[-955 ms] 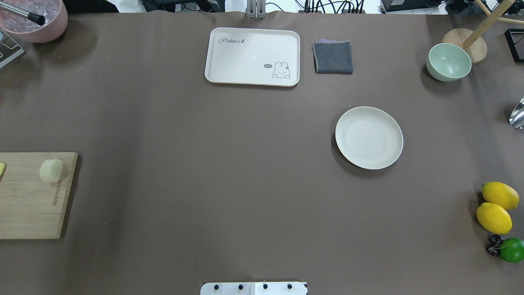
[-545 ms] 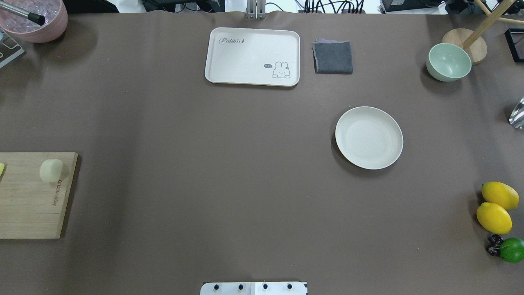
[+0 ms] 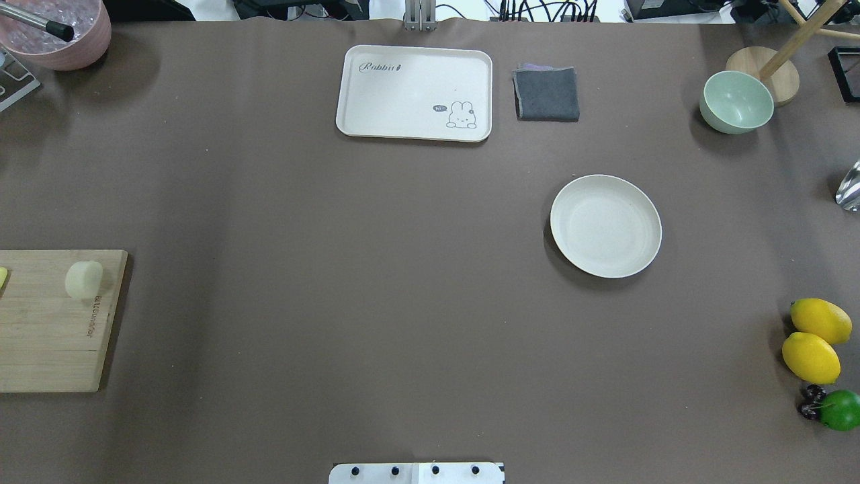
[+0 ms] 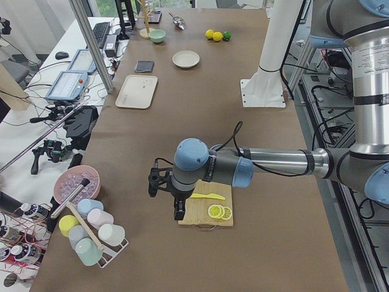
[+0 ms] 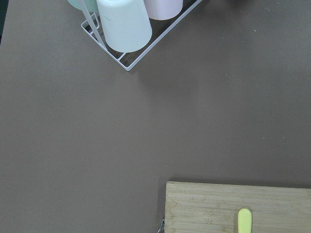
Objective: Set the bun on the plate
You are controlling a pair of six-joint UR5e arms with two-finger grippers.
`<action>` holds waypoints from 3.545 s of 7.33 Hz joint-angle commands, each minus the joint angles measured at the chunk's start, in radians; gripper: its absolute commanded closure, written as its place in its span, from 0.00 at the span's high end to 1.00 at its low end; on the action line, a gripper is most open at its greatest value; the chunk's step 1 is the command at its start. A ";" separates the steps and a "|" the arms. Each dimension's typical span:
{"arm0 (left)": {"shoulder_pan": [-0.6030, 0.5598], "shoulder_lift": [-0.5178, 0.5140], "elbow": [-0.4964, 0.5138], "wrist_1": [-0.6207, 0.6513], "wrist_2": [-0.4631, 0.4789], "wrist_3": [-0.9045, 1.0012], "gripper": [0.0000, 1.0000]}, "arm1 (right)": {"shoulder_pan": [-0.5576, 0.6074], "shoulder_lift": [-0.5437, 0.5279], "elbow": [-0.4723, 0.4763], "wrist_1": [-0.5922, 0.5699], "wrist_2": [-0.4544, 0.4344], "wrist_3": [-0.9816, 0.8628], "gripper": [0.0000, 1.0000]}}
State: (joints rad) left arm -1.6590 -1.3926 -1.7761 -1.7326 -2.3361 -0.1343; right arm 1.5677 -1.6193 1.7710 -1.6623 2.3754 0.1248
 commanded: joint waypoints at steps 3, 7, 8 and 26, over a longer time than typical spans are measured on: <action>0.001 -0.002 0.007 -0.001 -0.002 -0.001 0.98 | 0.020 -0.005 0.011 -0.001 -0.004 0.001 1.00; 0.001 0.000 0.007 -0.001 -0.002 -0.001 0.98 | 0.023 -0.011 0.011 -0.001 -0.004 -0.001 1.00; 0.001 0.000 0.007 -0.001 -0.002 -0.001 0.98 | 0.023 -0.011 0.010 -0.001 -0.004 0.001 1.00; 0.027 -0.037 0.110 -0.289 -0.134 -0.007 0.98 | -0.427 0.068 0.060 0.435 -0.086 0.538 1.00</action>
State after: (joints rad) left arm -1.6310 -1.4380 -1.6963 -1.9531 -2.4686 -0.1381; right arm 1.2527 -1.5602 1.8810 -1.4246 2.3454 0.5014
